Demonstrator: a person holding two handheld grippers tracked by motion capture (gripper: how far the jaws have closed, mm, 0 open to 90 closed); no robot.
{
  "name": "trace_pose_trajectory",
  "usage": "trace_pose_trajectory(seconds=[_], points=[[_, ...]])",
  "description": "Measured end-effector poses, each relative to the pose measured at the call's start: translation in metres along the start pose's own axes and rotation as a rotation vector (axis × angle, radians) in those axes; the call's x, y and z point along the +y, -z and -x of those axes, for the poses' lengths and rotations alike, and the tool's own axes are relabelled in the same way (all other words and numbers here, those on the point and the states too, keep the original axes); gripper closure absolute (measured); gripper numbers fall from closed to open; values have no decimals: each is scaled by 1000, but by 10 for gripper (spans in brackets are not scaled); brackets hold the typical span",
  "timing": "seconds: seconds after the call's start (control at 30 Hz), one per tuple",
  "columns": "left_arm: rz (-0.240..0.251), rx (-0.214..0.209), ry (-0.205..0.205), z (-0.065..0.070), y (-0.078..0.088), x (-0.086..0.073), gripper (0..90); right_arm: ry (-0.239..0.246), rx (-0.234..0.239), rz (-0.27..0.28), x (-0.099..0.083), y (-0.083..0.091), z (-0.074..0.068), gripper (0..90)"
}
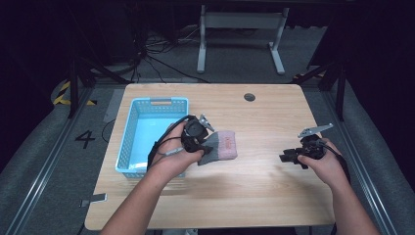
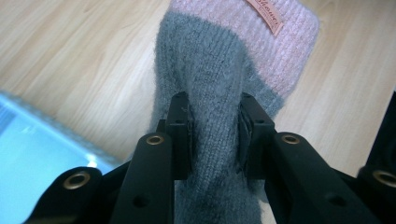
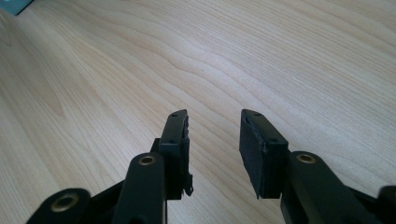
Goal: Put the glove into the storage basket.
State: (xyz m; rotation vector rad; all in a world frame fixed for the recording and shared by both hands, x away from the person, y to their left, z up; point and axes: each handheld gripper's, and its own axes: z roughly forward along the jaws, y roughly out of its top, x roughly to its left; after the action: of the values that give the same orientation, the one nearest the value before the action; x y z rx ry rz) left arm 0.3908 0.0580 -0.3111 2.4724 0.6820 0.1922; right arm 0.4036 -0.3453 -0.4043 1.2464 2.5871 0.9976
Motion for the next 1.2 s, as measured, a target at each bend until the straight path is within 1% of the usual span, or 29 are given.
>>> trace_pose_trajectory(seconds=[0.07,0.27,0.33,0.4,0.47,0.57,0.67,0.7,0.77,0.83,0.93,1.1,1.2], points=[[11,4,16,-6,5,-4,705,5,2,-3,1,-1,0,634],[38,23,30,-24,17,-15,703,5,5,-10,0,-3,-1,636],[39,37,38,-32,21,-19,703,3,4,-11,-1,-3,-2,637],[30,44,47,-40,25,-23,703,-3,7,-15,-3,-3,-2,641],[34,64,65,-47,28,-27,703,-8,4,-16,-5,-3,-1,643],[36,67,81,-60,33,-31,703,-13,0,-18,-7,-2,0,642],[33,83,92,-71,36,-35,703,-21,-3,-21,-10,-2,-1,641],[37,93,94,-74,36,-36,703,-20,-3,-22,-11,-1,0,642],[34,95,100,-82,38,-41,703,-31,-6,-22,-13,-1,-1,643],[25,95,113,-90,39,-45,702,-30,-6,-24,-14,0,-1,642],[14,113,121,-100,41,-51,702,-34,-11,-27,-17,0,-1,641],[13,113,134,-116,42,-57,701,-41,-14,-29,-20,1,-3,639],[-1,118,142,-125,39,-59,700,-43,-17,-26,-21,2,-4,637]])
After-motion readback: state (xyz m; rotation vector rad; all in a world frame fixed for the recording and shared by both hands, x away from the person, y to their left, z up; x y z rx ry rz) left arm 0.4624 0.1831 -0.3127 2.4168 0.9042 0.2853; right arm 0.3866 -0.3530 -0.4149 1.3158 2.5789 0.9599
